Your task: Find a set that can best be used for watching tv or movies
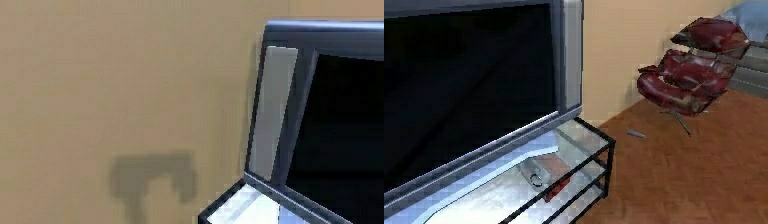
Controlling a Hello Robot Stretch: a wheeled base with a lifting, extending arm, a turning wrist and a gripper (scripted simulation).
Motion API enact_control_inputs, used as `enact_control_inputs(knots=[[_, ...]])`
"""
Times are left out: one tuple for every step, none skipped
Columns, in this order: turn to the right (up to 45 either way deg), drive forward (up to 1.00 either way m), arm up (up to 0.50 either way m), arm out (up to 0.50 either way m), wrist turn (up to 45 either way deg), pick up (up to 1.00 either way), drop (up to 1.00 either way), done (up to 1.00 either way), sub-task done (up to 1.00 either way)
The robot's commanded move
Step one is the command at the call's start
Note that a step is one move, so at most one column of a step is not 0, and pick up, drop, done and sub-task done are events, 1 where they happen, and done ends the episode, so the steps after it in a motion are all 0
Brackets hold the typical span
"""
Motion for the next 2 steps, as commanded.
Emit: enact_control_inputs(knots=[[45.0,0.00,0.00,0.00,0.0,0.00,0.00,0.00,0.00],[12.0,0.00,0.00,0.00,0.0,0.00,0.00,0.00,0.00]])
